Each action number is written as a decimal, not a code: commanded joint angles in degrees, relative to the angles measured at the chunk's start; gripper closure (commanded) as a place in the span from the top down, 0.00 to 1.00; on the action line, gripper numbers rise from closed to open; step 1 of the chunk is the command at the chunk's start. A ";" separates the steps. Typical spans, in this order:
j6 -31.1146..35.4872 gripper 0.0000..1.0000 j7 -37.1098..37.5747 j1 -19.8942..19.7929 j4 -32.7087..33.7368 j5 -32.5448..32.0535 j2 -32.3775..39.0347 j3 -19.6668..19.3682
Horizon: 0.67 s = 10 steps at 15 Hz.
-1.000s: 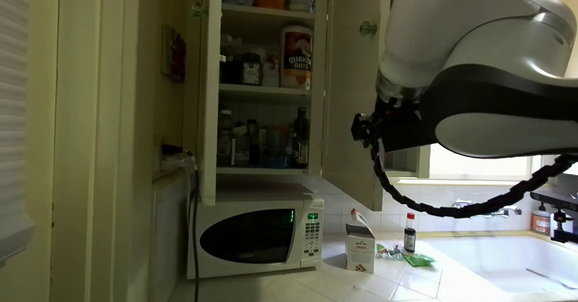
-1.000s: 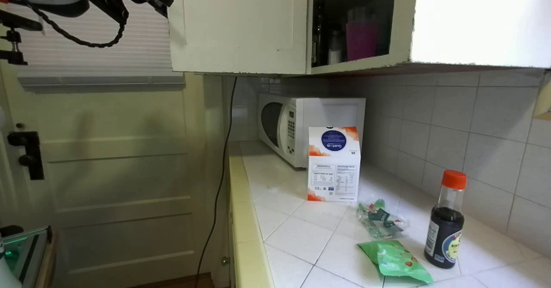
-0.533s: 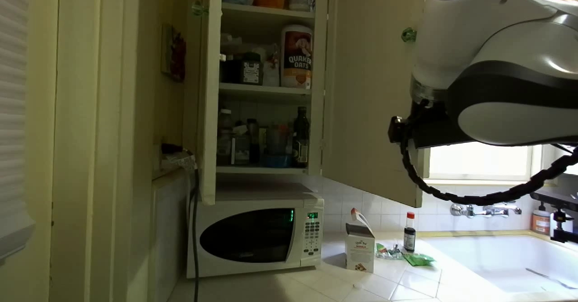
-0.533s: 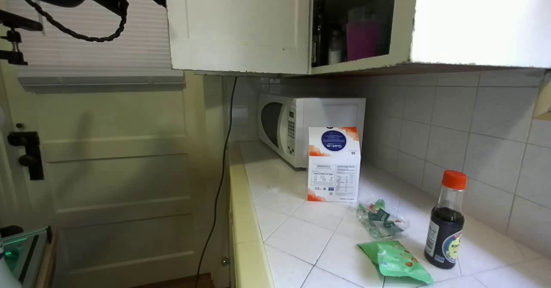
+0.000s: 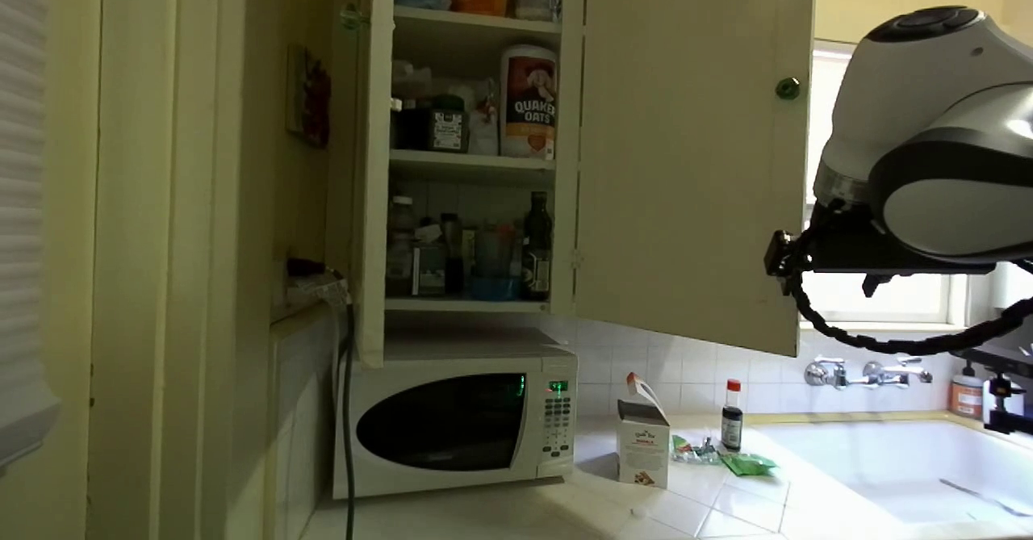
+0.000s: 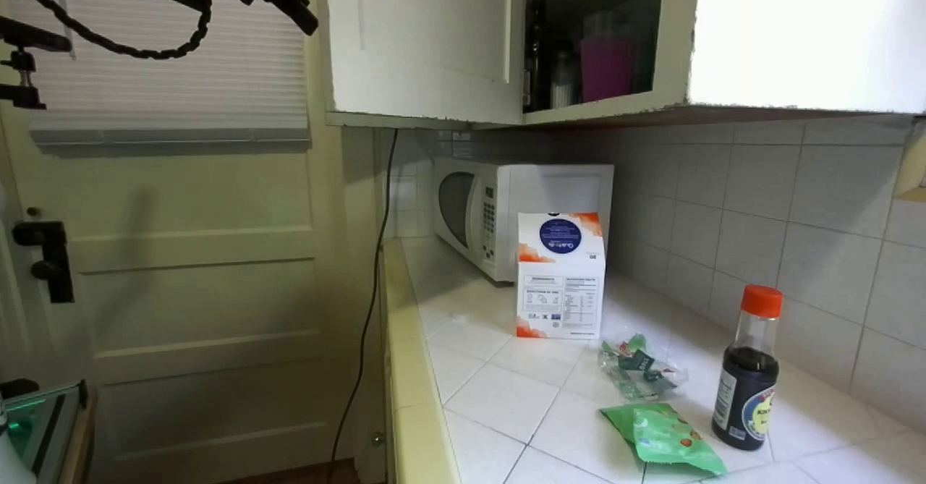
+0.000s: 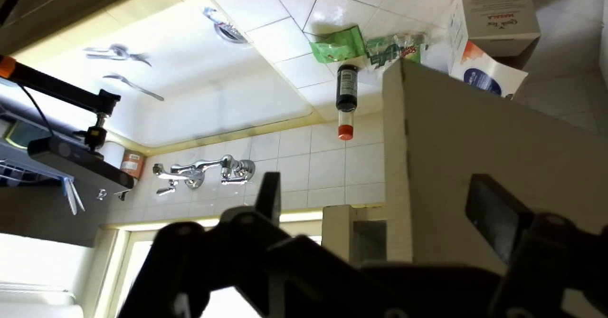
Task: Close the cabinet
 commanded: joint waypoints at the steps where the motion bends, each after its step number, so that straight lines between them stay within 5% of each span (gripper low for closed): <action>1: 0.16 1.00 -0.35 -0.07 -0.10 0.41 0.00 -0.13; 5: 1.41 1.00 3.55 -1.93 1.85 0.07 0.99 1.20; 10: 6.14 1.00 -1.58 -2.93 5.28 0.99 6.52 -6.73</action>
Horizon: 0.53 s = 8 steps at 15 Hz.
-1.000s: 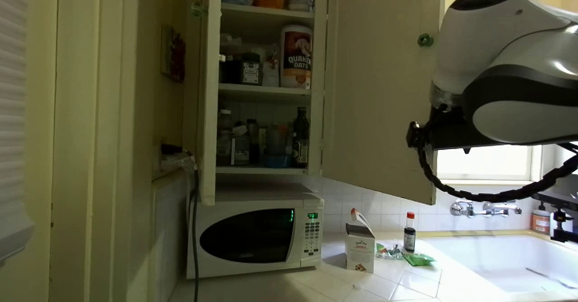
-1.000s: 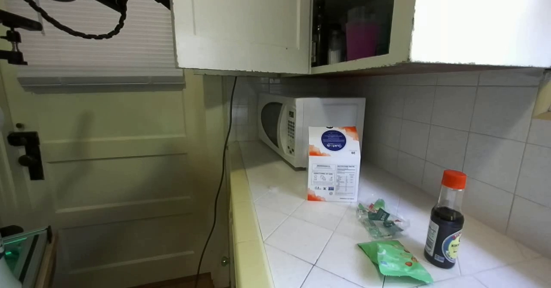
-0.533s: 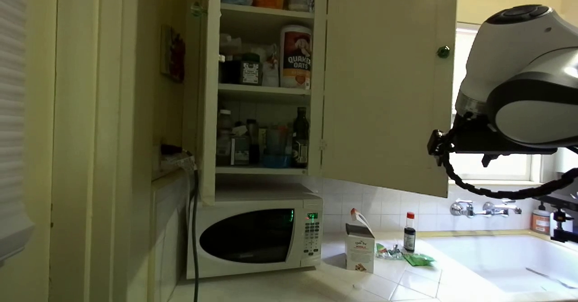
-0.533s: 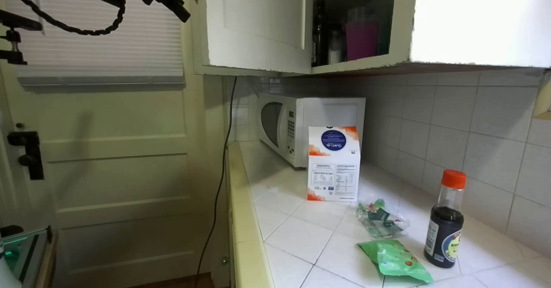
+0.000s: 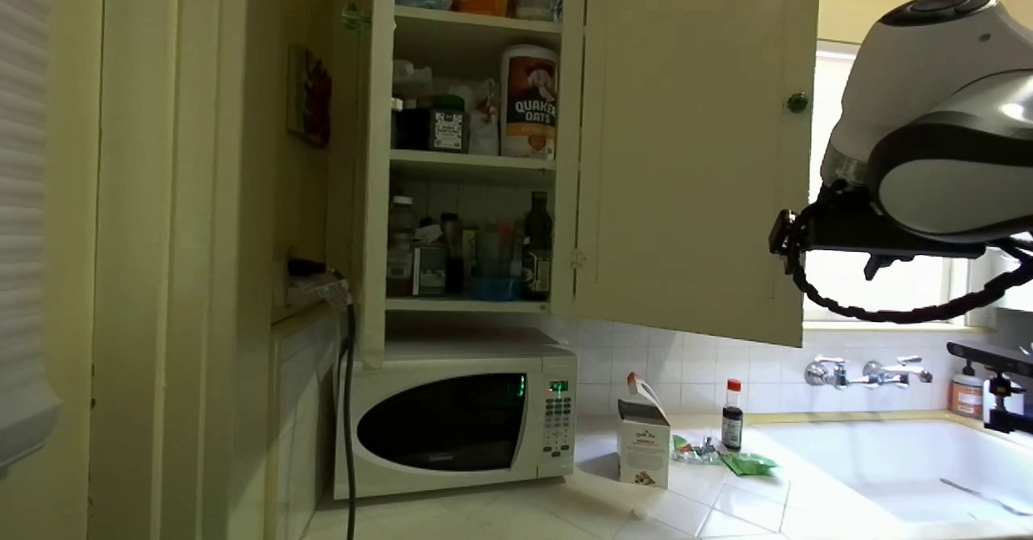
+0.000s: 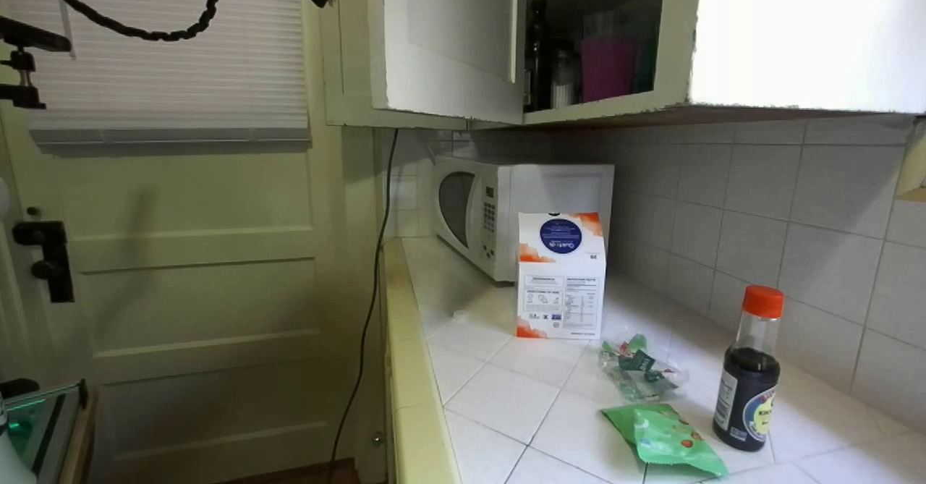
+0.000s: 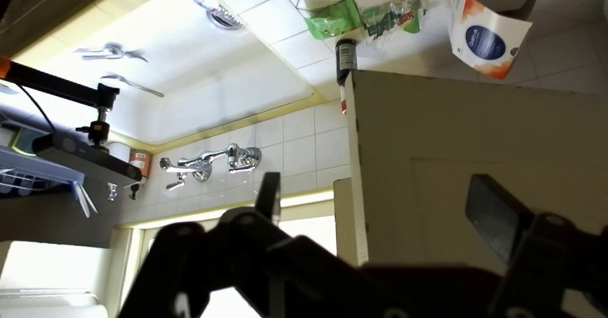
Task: Close the cabinet
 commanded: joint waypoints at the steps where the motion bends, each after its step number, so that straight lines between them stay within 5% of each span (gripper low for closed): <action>1: 4.83 1.00 -5.31 0.18 3.31 1.44 6.22 -6.91; 8: 7.05 1.00 -5.39 -1.66 3.61 3.41 8.28 -6.87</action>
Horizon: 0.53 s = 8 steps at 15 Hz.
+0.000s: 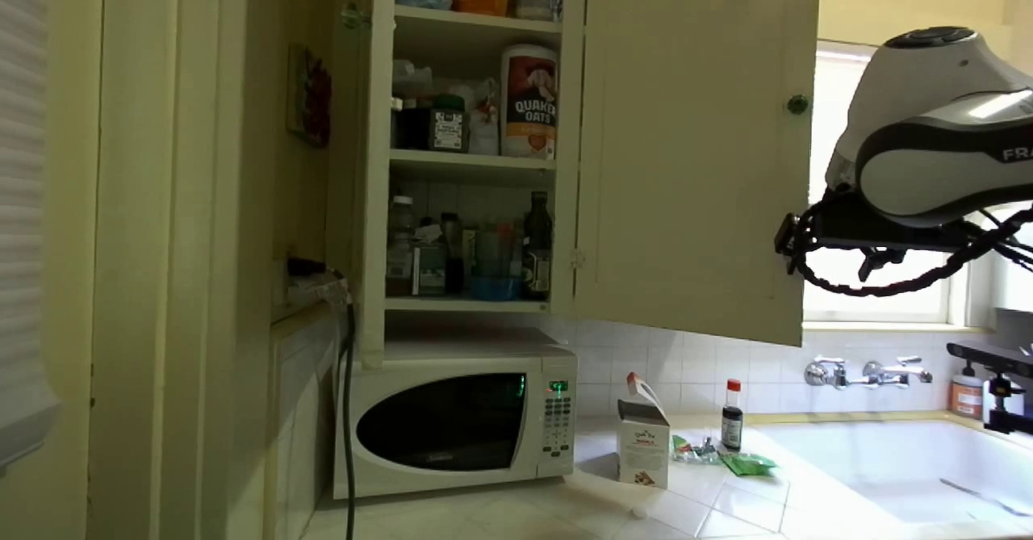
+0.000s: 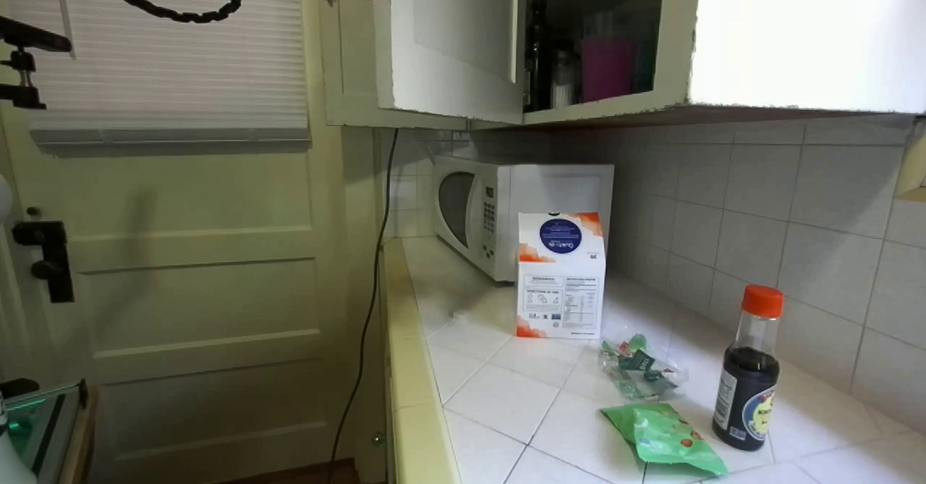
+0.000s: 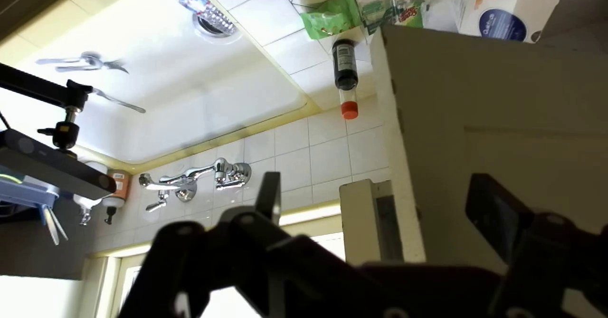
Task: Close the cabinet
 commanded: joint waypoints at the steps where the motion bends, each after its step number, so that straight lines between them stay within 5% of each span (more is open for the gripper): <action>1: 3.35 1.00 3.85 -2.18 -1.14 1.39 -0.39 2.44; 8: 12.39 1.00 8.36 -6.72 5.78 0.97 8.94 3.07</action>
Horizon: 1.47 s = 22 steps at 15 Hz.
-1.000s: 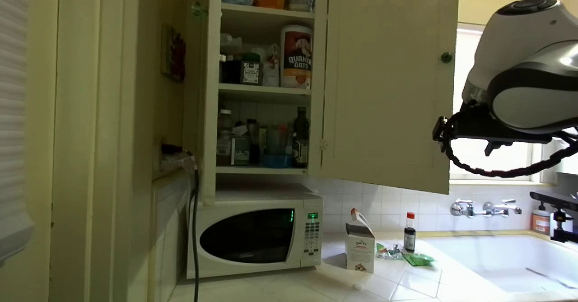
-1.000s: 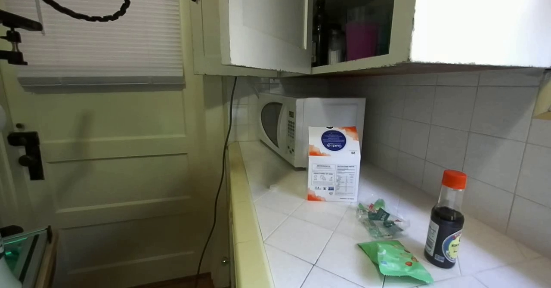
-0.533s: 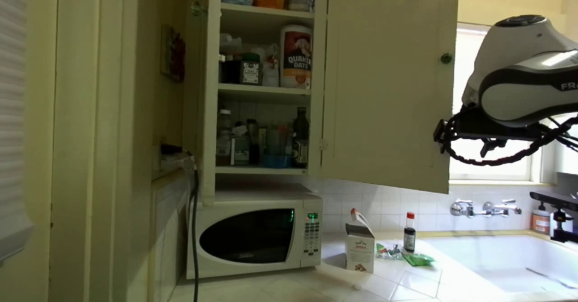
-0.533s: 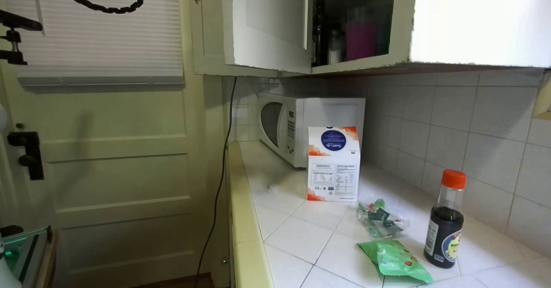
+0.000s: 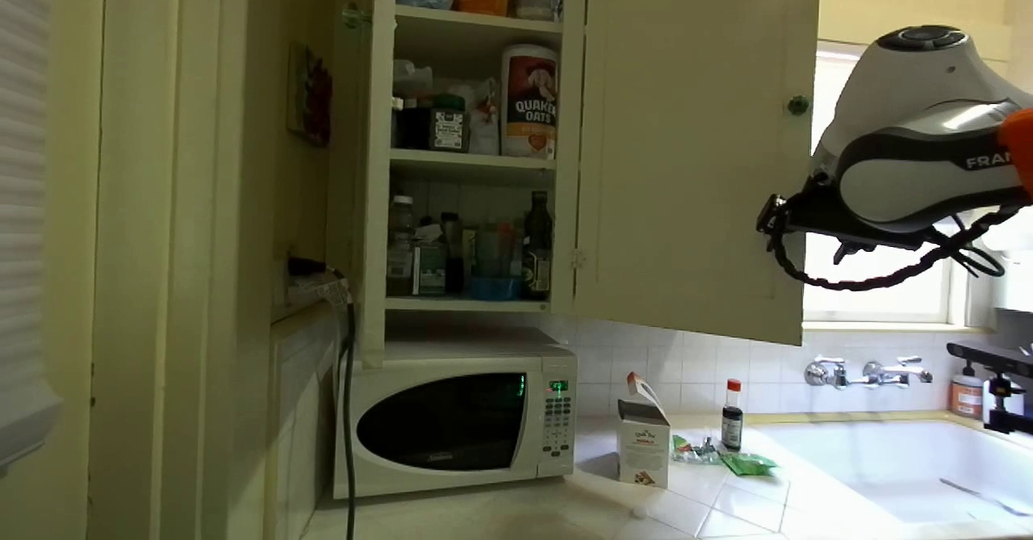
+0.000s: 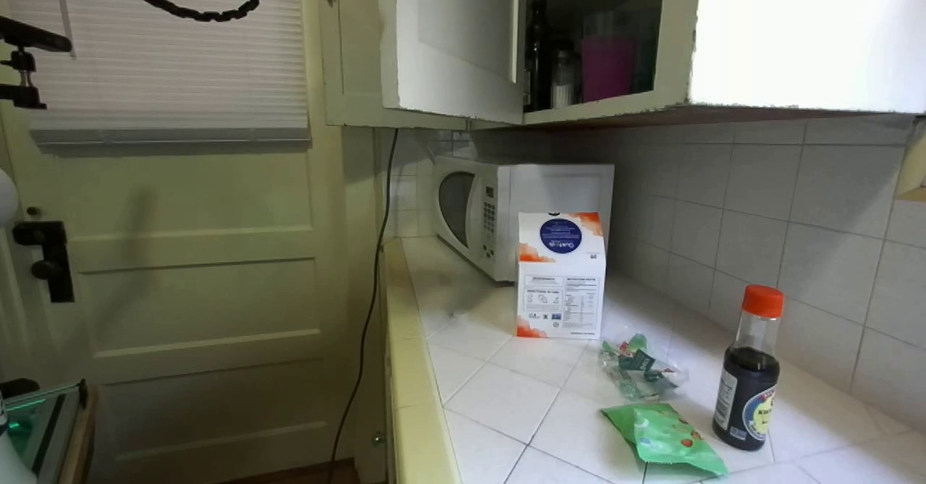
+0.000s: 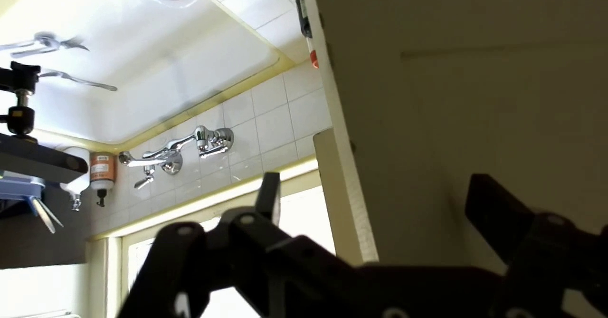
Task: Close the cabinet
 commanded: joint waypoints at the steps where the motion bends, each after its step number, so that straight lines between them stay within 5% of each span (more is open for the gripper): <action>1: 2.35 1.00 1.32 -2.60 6.01 0.90 7.79 -0.38; 9: -5.58 1.00 0.09 -0.52 24.10 5.75 25.48 -4.20; 10: -1.92 1.00 1.42 -0.92 18.47 2.99 20.74 -4.15; 14: -3.75 1.00 1.34 0.65 23.38 3.69 25.69 -5.20; 22: 0.93 1.00 -25.51 8.40 32.40 18.58 32.70 -14.43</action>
